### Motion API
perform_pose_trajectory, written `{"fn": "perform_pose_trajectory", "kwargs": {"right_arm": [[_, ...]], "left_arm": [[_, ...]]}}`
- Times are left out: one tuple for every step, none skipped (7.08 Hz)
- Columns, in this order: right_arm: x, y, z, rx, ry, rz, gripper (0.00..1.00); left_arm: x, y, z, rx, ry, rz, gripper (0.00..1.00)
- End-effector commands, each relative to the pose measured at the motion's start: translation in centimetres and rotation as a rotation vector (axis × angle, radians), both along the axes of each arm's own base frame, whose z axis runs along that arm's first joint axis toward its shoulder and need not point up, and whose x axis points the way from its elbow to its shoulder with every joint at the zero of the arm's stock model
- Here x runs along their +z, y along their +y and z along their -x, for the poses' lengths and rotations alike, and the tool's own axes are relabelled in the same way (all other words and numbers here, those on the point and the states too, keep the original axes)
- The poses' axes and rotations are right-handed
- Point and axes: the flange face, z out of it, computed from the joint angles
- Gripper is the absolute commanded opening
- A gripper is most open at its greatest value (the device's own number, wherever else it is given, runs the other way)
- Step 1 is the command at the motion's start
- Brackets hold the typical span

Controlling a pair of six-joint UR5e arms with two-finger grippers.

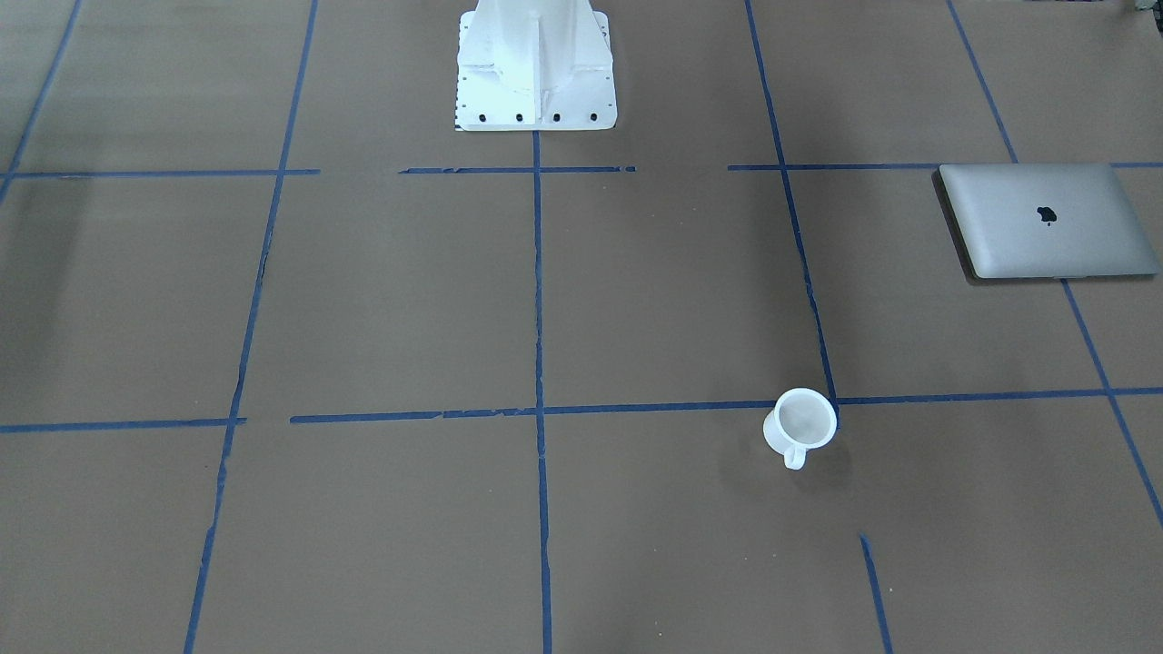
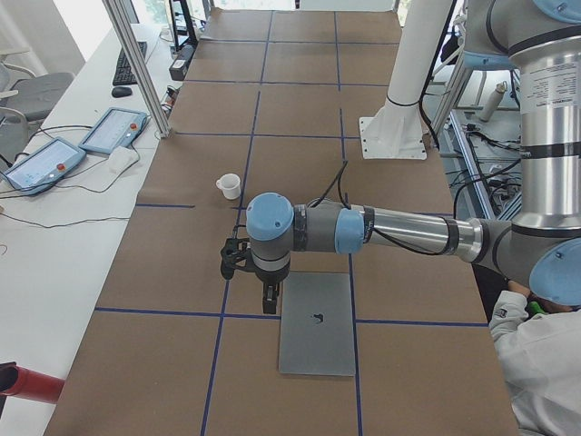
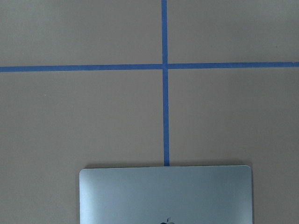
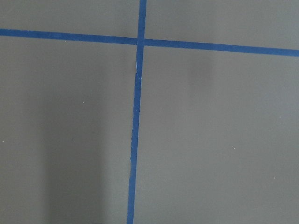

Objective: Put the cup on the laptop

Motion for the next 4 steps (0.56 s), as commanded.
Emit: {"fn": "perform_pose_trajectory", "kwargs": {"right_arm": [[0.0,0.0,0.0,0.0,0.0,0.001,1.0],[0.0,0.0,0.0,0.0,0.0,0.0,1.0],[0.0,0.0,0.0,0.0,0.0,0.0,1.0],[0.0,0.0,0.0,0.0,0.0,0.0,1.0]], "left_arm": [[-0.7,-1.2,-3.1,0.068,0.003,-0.105,1.0],[-1.8,-2.0,-7.7,0.119,0.015,-0.138,1.0],[-4.9,-4.5,-11.6,0.096,0.041,-0.137,1.0],[-8.8,-7.3,-15.1,0.078,0.068,-0.135,1.0]]}}
